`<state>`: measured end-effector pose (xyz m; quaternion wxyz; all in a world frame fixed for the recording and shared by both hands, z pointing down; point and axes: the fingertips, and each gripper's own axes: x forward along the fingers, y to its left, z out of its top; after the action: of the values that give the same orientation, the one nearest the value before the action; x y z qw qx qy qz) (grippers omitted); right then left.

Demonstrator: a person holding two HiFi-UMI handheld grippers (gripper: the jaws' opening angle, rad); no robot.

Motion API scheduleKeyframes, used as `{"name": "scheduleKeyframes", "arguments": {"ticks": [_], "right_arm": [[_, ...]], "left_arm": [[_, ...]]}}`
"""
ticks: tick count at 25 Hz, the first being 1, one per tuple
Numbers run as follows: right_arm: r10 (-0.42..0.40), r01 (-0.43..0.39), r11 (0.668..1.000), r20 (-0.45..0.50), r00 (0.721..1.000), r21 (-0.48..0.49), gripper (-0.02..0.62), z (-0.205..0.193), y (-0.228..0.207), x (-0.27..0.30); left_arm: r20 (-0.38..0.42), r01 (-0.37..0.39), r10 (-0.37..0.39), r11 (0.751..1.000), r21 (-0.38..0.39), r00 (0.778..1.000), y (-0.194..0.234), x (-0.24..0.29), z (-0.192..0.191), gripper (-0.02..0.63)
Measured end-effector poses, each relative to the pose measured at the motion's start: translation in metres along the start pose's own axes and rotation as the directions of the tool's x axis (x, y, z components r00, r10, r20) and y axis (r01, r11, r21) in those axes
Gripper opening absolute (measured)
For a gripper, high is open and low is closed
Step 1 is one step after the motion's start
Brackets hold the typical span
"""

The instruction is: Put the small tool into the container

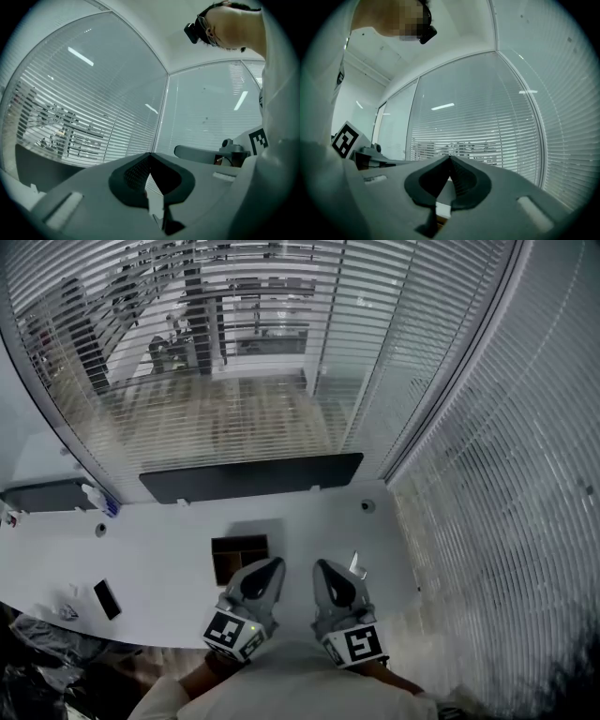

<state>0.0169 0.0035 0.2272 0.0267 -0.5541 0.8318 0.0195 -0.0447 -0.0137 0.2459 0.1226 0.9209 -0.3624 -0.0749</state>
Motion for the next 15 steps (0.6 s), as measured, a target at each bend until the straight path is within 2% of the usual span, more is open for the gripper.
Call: {"name": "scheduleKeyframes", "arguments": {"ticks": [5, 9, 15], "right_arm": [[-0.016, 0.016, 1.000, -0.015, 1.000, 0.013, 0.000, -0.006, -0.005, 0.006], [-0.006, 0.006, 1.000, -0.017, 1.000, 0.018, 0.000, -0.015, -0.002, 0.007], [0.013, -0.013, 1.000, -0.009, 1.000, 0.013, 0.000, -0.008, -0.005, 0.003]], "left_arm": [[-0.013, 0.007, -0.007, 1.000, -0.004, 1.000, 0.006, 0.003, -0.009, 0.002], [-0.016, -0.007, 0.007, 1.000, 0.001, 1.000, 0.009, 0.003, -0.013, 0.002], [-0.003, -0.022, 0.022, 1.000, 0.020, 1.000, 0.003, 0.003, -0.012, 0.002]]}}
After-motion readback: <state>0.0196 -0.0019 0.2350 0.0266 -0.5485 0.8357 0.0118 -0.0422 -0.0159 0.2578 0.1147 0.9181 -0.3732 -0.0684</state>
